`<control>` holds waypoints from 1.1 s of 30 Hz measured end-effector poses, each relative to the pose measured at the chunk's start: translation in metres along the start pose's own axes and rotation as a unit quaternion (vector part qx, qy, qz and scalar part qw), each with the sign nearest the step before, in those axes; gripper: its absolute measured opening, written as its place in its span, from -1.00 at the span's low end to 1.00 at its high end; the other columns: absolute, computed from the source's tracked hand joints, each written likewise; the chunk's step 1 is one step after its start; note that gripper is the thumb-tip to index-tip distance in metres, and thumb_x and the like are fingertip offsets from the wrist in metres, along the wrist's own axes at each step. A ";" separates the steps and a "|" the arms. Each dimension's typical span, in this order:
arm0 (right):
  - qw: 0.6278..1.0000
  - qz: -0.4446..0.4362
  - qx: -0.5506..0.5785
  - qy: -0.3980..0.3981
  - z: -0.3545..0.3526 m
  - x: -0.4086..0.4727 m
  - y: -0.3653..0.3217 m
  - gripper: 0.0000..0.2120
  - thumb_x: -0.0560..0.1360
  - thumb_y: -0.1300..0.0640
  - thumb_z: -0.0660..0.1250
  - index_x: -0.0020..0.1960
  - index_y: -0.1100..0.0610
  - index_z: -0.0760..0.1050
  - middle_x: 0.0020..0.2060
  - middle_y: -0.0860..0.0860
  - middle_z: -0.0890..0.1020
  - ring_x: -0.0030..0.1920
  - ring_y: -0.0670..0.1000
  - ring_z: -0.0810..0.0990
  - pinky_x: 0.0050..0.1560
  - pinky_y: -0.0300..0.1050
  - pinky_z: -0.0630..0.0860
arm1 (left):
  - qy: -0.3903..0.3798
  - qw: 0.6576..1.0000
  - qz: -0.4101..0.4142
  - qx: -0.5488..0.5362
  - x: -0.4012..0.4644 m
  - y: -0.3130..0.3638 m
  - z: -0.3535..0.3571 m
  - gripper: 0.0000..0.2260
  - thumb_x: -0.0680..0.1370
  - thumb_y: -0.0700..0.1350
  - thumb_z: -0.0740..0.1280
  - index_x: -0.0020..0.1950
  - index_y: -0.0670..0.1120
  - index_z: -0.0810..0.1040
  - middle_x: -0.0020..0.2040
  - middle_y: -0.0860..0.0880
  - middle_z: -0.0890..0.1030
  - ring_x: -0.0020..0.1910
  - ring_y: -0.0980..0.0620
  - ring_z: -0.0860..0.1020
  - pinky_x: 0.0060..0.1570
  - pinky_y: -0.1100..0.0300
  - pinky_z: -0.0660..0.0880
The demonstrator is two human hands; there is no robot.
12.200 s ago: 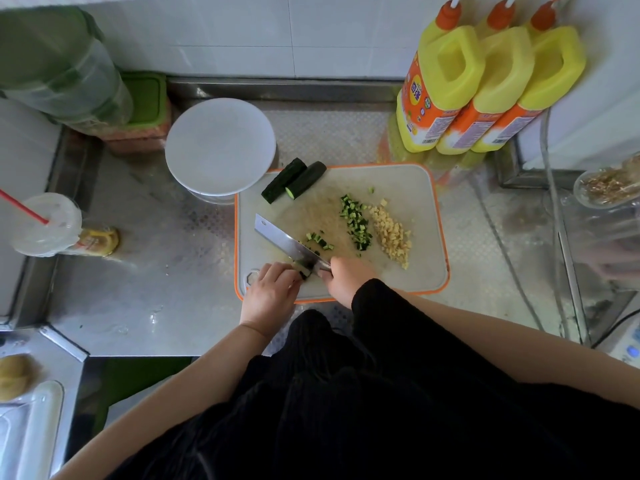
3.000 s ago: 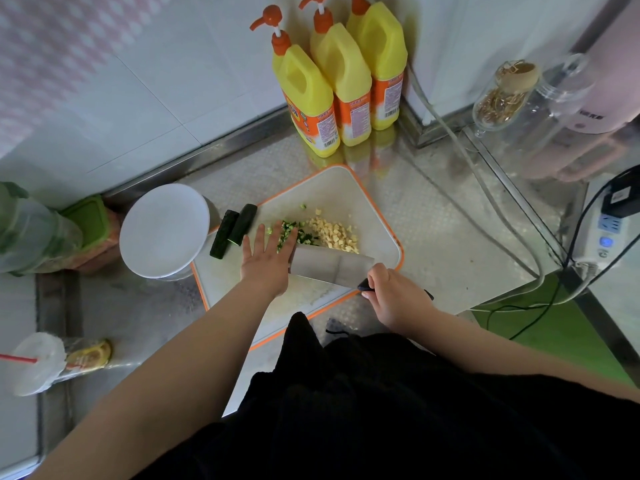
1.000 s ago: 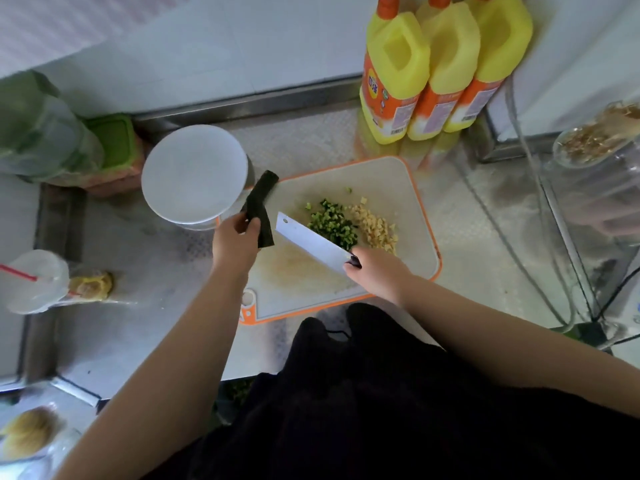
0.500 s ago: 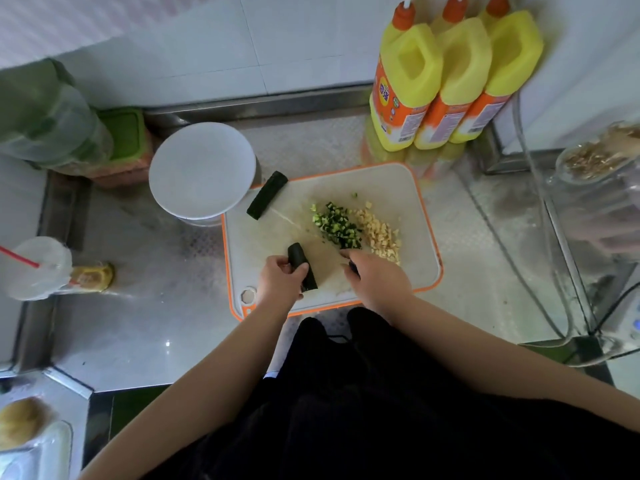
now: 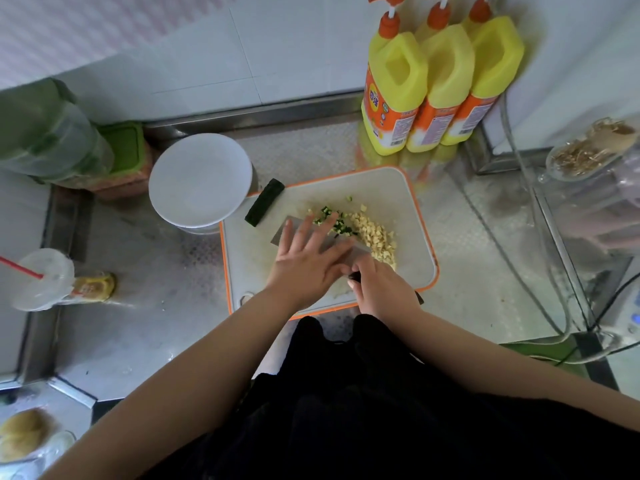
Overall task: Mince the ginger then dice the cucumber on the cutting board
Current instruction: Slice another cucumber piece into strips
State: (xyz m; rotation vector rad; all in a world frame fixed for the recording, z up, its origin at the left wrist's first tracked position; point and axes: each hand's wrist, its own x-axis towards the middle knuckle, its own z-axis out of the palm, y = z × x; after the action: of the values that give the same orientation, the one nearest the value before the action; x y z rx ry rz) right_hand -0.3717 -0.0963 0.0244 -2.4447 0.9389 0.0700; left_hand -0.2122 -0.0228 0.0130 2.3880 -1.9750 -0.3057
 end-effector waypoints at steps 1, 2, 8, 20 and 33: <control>1.000 0.003 0.001 0.002 -0.001 -0.001 0.000 -0.74 0.58 0.07 0.25 0.20 0.17 0.36 0.02 0.09 0.54 0.06 0.12 0.51 -0.09 -0.03 0.44 | -0.033 0.999 0.007 0.025 0.005 -0.001 0.000 -0.45 0.56 0.32 -0.20 0.50 0.28 0.22 0.61 0.05 -0.03 0.56 -0.18 -0.11 0.45 -0.26 -0.25; 1.000 0.008 0.003 0.005 -0.003 -0.001 0.001 -0.74 0.58 0.06 0.25 0.20 0.17 0.36 0.01 0.08 0.54 0.05 0.12 0.51 -0.09 -0.03 0.44 | -0.054 0.998 0.002 0.041 0.010 -0.004 0.000 -0.42 0.54 0.33 -0.26 0.52 0.30 0.17 0.61 0.07 -0.08 0.56 -0.17 -0.15 0.44 -0.24 -0.30; 0.999 0.037 0.028 0.018 -0.010 -0.014 0.011 -0.76 0.58 0.06 0.23 0.18 0.16 0.36 0.00 0.06 0.55 0.04 0.10 0.52 -0.09 -0.03 0.45 | -0.094 0.993 -0.048 0.055 0.032 -0.016 -0.012 -0.49 0.57 0.32 -0.23 0.52 0.36 0.03 0.59 0.13 -0.22 0.55 -0.07 -0.28 0.46 -0.22 -0.31; 0.995 0.081 0.043 0.043 -0.018 -0.036 0.026 -0.74 0.59 0.06 0.22 0.20 0.17 0.35 -0.02 0.07 0.58 -0.01 0.11 0.57 -0.22 -0.16 0.30 | -0.136 0.981 -0.132 -0.045 0.065 -0.033 -0.028 -0.48 0.64 0.23 -0.18 0.56 0.14 0.15 0.60 0.08 -0.07 0.57 -0.04 -0.18 0.50 -0.15 -0.23; 0.997 0.063 0.048 -0.020 -0.014 -0.034 0.023 -0.61 0.58 -0.14 0.18 0.28 0.08 0.37 0.05 0.01 0.62 0.03 0.05 0.60 -0.12 -0.09 0.46 | -0.007 0.905 -0.196 -0.377 0.084 -0.046 -0.035 -0.81 0.61 0.05 0.25 0.02 0.03 0.64 -0.15 0.09 0.63 -0.16 0.15 0.54 -0.13 0.22 0.43</control>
State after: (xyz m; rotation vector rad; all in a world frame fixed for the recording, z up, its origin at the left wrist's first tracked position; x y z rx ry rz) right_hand -0.4141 -0.0964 0.0339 -2.2865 1.0528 0.1149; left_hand -0.1467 -0.0993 0.0295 2.1811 -1.0388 -0.9014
